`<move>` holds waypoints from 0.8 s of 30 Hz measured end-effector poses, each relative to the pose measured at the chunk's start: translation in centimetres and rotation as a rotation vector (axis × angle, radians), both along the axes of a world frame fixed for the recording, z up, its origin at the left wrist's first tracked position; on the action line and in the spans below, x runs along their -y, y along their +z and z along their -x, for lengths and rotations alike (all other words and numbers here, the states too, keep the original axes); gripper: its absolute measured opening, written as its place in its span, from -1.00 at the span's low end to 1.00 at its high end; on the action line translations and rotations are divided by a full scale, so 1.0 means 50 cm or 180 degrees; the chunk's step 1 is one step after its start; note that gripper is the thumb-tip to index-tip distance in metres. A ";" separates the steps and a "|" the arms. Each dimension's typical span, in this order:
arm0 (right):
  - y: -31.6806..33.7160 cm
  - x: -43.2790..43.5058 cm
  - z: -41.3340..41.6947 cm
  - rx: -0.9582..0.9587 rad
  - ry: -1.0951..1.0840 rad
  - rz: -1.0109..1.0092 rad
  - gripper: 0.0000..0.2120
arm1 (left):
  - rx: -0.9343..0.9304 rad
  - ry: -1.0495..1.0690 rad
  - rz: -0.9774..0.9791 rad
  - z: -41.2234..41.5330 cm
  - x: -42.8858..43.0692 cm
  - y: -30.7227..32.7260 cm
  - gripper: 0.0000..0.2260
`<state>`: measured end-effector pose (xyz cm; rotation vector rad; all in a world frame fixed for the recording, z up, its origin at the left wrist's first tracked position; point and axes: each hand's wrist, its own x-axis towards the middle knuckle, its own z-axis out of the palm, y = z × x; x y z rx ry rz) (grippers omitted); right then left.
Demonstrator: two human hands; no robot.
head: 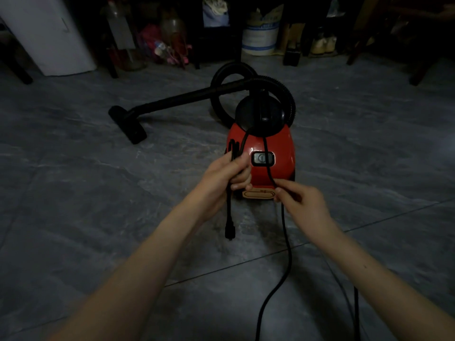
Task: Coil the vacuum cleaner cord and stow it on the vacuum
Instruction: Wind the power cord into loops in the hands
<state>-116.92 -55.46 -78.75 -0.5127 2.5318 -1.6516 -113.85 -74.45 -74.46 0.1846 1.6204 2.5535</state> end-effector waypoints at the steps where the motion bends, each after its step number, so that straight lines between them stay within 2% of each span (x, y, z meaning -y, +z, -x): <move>1: -0.002 -0.001 -0.002 -0.0069 0.0033 -0.0164 -0.73 | -0.0028 0.0024 0.0153 0.000 -0.003 0.000 -0.81; 4: -0.013 -0.005 -0.003 -0.0294 0.0249 -0.0612 -0.64 | -0.0028 0.0037 0.0330 -0.003 -0.007 0.003 -0.84; 8: -0.017 -0.020 -0.003 -0.0658 0.0738 -0.0952 -0.51 | -0.0042 0.0109 0.0225 -0.011 -0.004 0.005 -0.85; 14: -0.013 -0.027 -0.008 -0.1329 0.0538 -0.1785 -0.52 | -0.0076 0.0154 0.0054 -0.017 -0.002 0.023 -0.80; 19: -0.001 -0.024 -0.013 -0.1494 0.0770 -0.1811 -0.49 | -0.0066 0.0183 -0.0132 -0.013 -0.002 0.020 -0.79; 24: 0.000 -0.025 -0.008 -0.1702 0.0899 -0.1659 -0.32 | 0.0025 0.0265 -0.0383 -0.007 -0.001 0.013 -0.80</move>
